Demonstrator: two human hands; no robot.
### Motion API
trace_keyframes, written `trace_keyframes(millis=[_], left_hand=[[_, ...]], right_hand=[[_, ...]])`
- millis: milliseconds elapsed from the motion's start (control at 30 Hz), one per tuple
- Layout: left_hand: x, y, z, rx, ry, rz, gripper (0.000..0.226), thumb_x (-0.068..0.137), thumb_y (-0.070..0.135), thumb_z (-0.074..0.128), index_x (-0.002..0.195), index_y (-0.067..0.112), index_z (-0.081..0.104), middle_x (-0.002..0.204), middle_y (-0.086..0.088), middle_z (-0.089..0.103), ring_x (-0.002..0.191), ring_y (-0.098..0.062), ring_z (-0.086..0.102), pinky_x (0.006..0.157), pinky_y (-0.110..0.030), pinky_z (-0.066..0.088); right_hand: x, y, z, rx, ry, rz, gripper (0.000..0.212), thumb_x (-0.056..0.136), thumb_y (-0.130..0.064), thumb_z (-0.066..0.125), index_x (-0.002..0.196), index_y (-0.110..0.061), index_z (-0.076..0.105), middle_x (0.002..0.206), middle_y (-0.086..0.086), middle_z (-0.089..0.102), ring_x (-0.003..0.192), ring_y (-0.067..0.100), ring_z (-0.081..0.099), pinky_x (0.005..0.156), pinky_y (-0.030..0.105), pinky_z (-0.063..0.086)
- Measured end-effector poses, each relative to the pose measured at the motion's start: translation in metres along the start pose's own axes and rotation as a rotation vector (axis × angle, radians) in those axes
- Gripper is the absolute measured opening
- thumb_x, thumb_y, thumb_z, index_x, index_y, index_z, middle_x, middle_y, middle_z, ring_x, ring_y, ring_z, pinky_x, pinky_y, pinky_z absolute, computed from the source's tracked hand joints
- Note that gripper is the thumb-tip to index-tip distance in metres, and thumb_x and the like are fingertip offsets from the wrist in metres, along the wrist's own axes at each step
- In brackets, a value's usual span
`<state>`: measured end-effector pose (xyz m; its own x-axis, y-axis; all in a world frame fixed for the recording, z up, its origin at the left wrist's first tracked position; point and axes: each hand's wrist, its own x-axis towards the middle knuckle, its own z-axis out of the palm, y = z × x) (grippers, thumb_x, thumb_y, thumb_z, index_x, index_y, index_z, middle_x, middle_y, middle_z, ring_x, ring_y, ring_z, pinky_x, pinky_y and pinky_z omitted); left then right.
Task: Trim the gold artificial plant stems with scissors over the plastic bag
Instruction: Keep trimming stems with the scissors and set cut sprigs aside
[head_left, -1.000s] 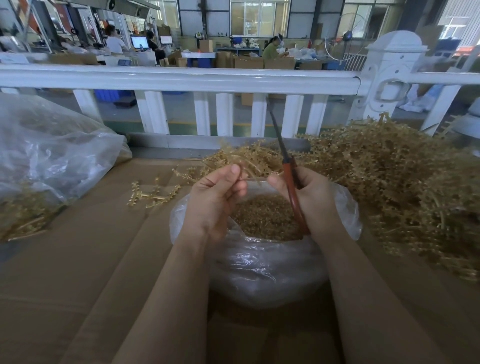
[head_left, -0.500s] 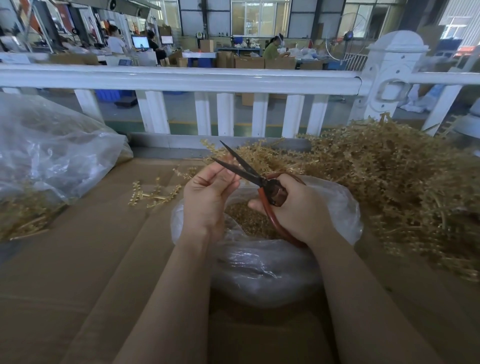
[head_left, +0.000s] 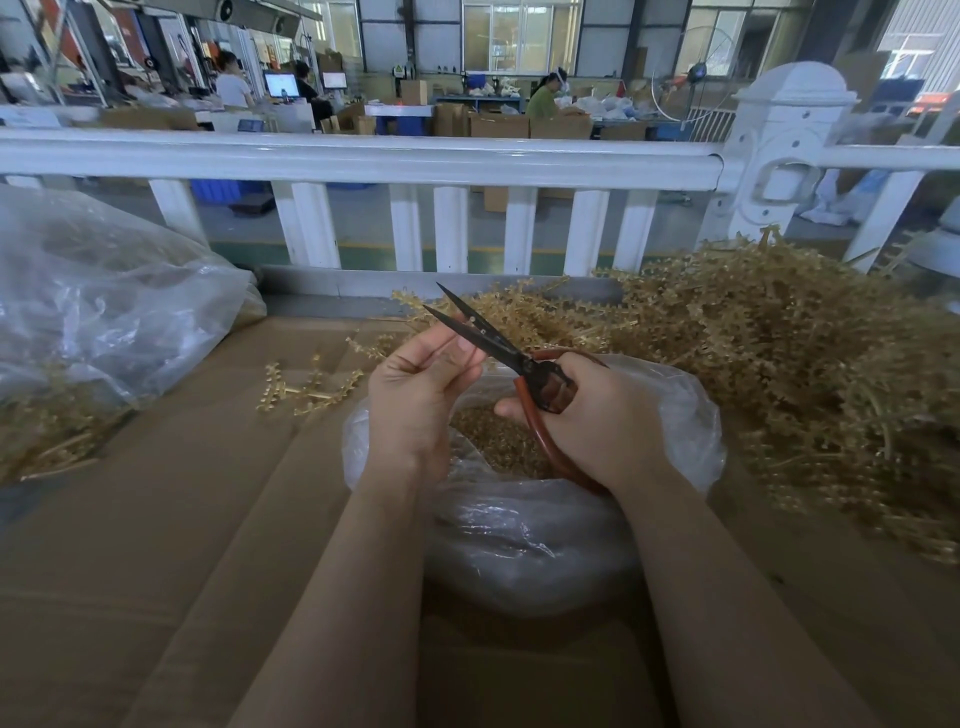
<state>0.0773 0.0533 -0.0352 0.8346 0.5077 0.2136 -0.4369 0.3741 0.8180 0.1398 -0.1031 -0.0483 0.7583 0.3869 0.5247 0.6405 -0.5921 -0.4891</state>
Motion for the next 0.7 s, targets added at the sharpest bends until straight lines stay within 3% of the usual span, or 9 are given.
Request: trace_keyframes(millis=[233,467,700], left_hand=[[0.0,0.0,-0.0001,-0.005,0.005,-0.015,0.015,0.088,-0.001,0.063,0.099,0.007,0.071,0.084,0.001,0.076,0.075,-0.008,0.069,0.073,-0.019,0.056],[-0.0008,0.0023,0.0015,-0.03,0.004,-0.006,0.025,0.074,0.011,0.071,0.098,0.007,0.071,0.084,0.0,0.076,0.075,-0.008,0.07,0.071,-0.019,0.056],[-0.001,0.0008,0.0008,0.048,0.016,0.025,0.013,0.087,-0.001,0.065,0.096,0.006,0.071,0.081,-0.001,0.075,0.073,-0.009,0.069,0.07,-0.019,0.055]], right_hand=[[0.0012,0.0002,0.0003,-0.002,-0.009,-0.002,0.058,0.066,-0.092,0.049,0.094,-0.042,0.06,0.073,-0.025,0.057,0.07,-0.009,0.05,0.062,0.007,0.035],[0.0006,-0.0016,-0.0009,0.023,0.01,-0.008,0.056,0.063,-0.095,0.044,0.088,-0.046,0.055,0.067,-0.025,0.054,0.067,-0.008,0.05,0.06,0.009,0.034],[0.0005,-0.0007,0.0003,0.016,0.003,0.003,0.055,0.065,-0.095,0.047,0.091,-0.047,0.055,0.07,-0.026,0.056,0.071,-0.011,0.051,0.058,0.01,0.034]])
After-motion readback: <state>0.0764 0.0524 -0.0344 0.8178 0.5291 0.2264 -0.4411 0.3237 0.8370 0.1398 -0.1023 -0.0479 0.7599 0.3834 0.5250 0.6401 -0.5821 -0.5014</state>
